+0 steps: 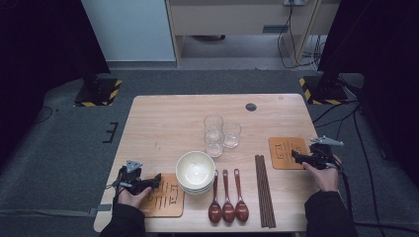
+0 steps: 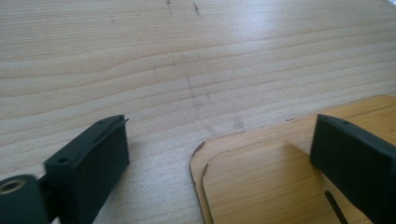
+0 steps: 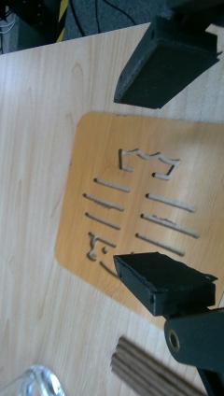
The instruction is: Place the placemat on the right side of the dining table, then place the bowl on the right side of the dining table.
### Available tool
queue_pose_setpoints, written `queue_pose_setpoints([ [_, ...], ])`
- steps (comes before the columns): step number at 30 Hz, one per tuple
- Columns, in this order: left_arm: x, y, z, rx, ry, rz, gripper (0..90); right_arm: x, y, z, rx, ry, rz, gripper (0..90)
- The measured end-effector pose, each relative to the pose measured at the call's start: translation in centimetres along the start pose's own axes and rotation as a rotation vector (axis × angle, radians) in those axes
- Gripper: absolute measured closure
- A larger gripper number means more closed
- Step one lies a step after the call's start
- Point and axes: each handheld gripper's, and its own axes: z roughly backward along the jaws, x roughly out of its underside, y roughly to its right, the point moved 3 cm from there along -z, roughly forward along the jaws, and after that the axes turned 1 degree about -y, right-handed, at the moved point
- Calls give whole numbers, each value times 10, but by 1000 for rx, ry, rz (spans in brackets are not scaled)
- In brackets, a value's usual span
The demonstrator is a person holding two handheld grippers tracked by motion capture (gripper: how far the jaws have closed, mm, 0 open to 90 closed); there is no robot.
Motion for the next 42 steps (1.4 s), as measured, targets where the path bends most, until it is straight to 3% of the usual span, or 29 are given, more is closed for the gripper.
queue_pose_setpoints([
  [3, -2, -1, 5, -3, -13, 5, 153, -4, -3, 4, -18, 18, -3, 191],
  [10, -13, 6, 20, 26, 69, -13, 257, -12, -11, 13, -36, 49, 13, 199],
  [15, -18, 5, 30, 44, 121, -12, 275, -17, -18, 20, -52, 54, 45, 203],
  [26, -26, 8, 41, 87, 159, 3, 323, -28, -27, 29, -80, 86, 52, 191],
  [35, -35, 12, 53, 132, 216, 18, 363, -42, -39, 44, -99, 153, 55, 194],
  [42, -39, 18, 56, 164, 226, 20, 376, -49, -54, 49, -139, 154, 107, 229],
])
